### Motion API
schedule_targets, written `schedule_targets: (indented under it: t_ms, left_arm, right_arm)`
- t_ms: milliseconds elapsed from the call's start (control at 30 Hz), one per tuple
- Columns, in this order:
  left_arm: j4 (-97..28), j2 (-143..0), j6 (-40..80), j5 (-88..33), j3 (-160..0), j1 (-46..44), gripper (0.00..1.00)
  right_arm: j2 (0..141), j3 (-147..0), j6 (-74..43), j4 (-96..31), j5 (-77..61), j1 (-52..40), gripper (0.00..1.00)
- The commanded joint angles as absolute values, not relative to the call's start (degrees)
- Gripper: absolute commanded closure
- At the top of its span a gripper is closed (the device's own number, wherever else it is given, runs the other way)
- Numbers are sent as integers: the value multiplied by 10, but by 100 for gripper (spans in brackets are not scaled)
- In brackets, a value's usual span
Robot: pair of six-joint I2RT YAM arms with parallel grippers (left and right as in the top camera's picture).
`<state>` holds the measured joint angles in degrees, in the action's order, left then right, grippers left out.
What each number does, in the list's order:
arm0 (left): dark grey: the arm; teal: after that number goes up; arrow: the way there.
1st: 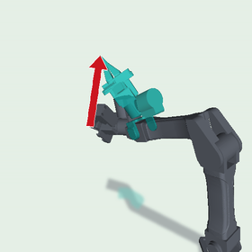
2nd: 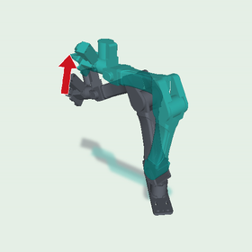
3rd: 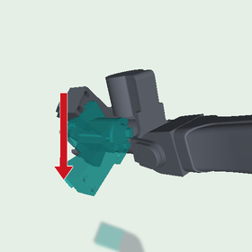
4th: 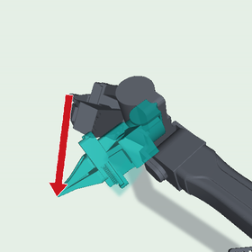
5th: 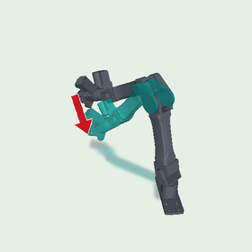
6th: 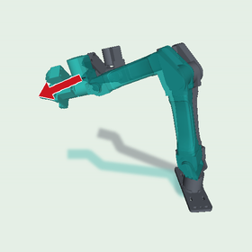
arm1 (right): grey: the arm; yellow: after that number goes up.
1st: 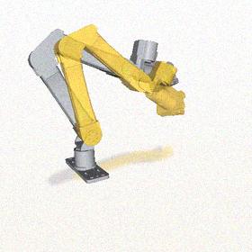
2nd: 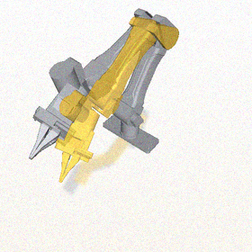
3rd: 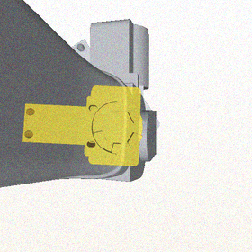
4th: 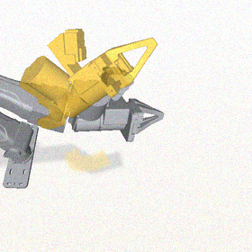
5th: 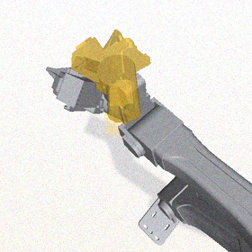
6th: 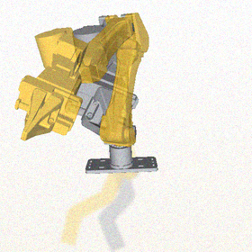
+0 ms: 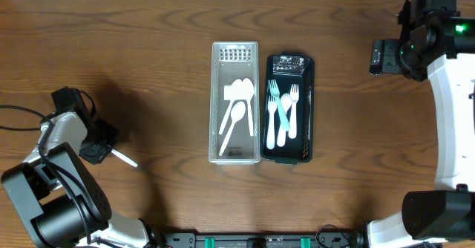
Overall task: Pack container
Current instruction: 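Move the left gripper to the last white spoon and grasp it, then carry the spoon into the white caddy and release it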
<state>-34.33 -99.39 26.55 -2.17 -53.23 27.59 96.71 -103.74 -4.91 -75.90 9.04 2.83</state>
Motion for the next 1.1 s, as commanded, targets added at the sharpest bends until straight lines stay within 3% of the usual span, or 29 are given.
schedule_targets:
  t_ms: [0,200,467,733,1067]
  left_arm:
    - [-349,-1009,251,-11,-533,274,94]
    - [-385,-919,188,-35,-590,211,94]
    - [-418,-817,104,-24,-675,-13,94]
    - [-394,-830,85,-3,-711,-220,94]
    - [-381,-933,86,-4,-711,-327,94]
  right_arm:
    - [968,-1038,-42,-761,96,37,8]
    - [968,-1038,-42,-757,96,37,8]
    - [968,-1038,-43,-745,94,37,8]
    - [968,-1037,-42,-743,70,37,8]
    - [968,-1015,-42,-736,70,37,8]
